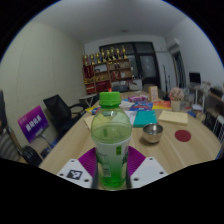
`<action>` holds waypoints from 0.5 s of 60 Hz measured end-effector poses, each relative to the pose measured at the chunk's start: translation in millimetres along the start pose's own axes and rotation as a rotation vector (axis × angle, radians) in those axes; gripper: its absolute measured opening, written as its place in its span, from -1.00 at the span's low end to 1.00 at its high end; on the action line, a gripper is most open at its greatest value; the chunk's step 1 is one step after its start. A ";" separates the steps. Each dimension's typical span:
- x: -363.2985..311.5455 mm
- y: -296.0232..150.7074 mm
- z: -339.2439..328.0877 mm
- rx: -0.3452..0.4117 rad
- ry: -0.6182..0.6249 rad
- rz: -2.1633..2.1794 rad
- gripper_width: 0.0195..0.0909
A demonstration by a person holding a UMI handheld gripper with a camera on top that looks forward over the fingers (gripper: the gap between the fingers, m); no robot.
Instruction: Pour water
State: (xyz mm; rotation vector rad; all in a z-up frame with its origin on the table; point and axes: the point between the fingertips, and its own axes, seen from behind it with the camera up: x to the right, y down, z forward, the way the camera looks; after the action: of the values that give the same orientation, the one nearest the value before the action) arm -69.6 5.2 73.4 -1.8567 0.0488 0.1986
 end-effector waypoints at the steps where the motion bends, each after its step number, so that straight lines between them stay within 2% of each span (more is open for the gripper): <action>1: -2.7 -3.5 1.6 -0.005 -0.012 0.026 -0.54; 11: -15.3 -57.9 31.5 -0.027 -0.147 0.474 -0.54; 16: -29.8 -77.8 40.8 -0.074 -0.203 0.826 -0.55; 22: -25.0 -95.5 52.6 -0.109 -0.298 1.284 -0.55; 30: -2.9 -101.1 63.0 -0.095 -0.429 1.797 -0.54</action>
State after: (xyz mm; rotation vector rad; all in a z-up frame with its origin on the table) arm -65.7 94.6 152.1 -1.2799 1.4035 1.7896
